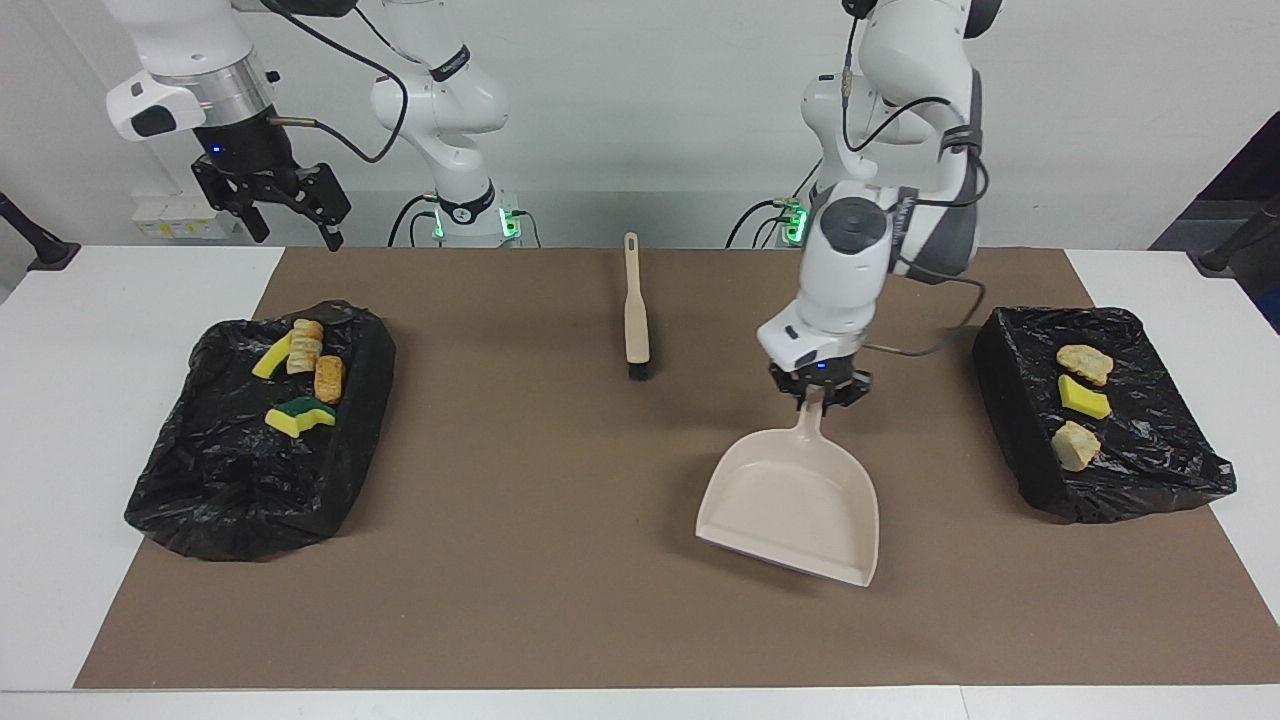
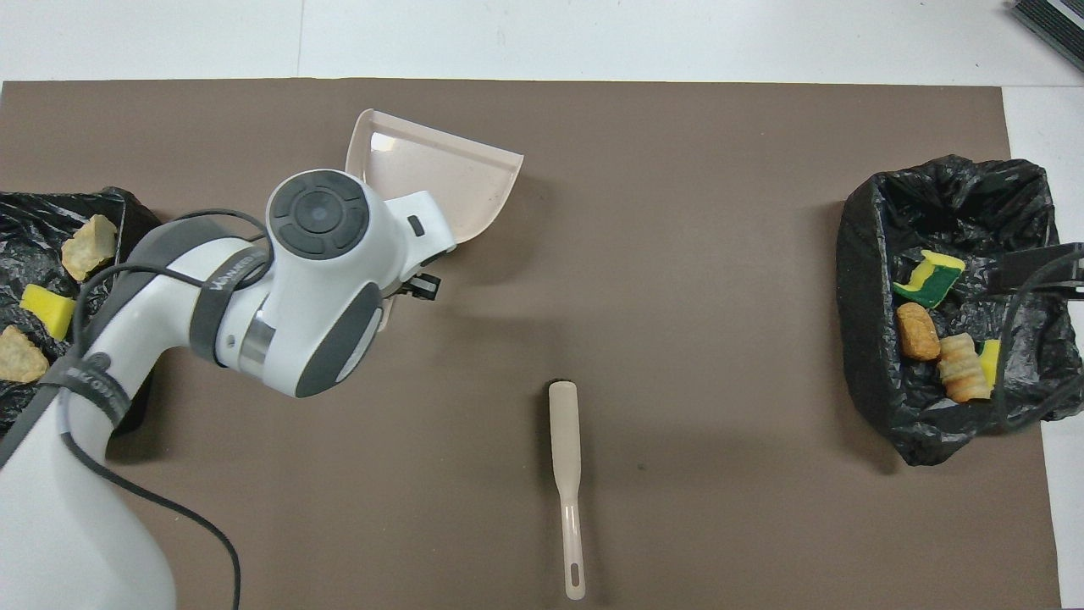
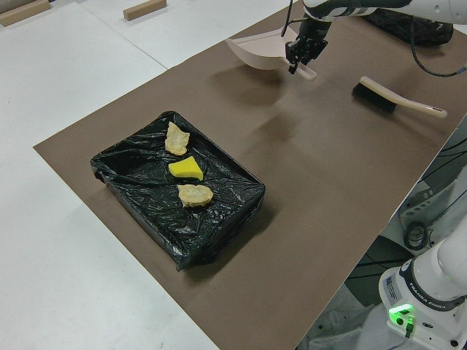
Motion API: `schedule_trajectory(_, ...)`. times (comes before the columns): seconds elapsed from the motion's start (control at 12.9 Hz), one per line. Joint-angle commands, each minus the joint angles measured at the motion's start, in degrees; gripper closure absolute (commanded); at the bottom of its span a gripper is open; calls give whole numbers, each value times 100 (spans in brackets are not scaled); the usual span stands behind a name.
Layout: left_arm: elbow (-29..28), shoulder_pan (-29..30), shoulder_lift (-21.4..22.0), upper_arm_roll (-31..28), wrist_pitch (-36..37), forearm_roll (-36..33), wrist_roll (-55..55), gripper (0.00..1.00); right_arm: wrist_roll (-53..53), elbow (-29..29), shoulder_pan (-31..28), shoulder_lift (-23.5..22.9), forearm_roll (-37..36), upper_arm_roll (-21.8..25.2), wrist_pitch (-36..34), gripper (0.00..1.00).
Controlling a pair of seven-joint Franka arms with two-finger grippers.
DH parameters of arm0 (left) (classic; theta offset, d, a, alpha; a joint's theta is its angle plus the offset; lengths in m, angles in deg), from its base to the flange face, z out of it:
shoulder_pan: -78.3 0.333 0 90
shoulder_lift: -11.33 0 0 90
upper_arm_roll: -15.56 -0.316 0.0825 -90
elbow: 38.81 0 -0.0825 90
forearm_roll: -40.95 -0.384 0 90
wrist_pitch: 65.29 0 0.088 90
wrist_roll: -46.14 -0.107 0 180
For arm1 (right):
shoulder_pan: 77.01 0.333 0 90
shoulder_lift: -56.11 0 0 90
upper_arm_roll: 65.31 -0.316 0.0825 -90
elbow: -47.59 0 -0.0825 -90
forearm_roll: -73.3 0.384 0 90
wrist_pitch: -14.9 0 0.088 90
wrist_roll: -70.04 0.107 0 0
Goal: Sweep and dump trash in bin
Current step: 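Bring the dustpan back and lower it onto the mat with the left gripper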
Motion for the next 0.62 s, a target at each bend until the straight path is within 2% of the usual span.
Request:
schedule_trajectory(0.0, 685, -483, -451, -144, 142, 171, 579, 100, -369, 18, 54, 126, -339, 26, -155, 0)
schedule_trajectory(0.23, 1564, -781, -1057, -161, 554, 145, 1071, 100, -344, -17, 19, 170, -95, 44, -321, 0)
schedule_trajectory(0.39, 2398, -1029, -1812, -196, 713, 127, 1721, 100, -152, 9, 54, 179, 73, -43, -410, 0)
schedule_trajectory(0.54, 2560, -1231, -1982, -187, 854, 144, 1872, 100, 34, 0, 54, 188, 108, -88, -340, 0)
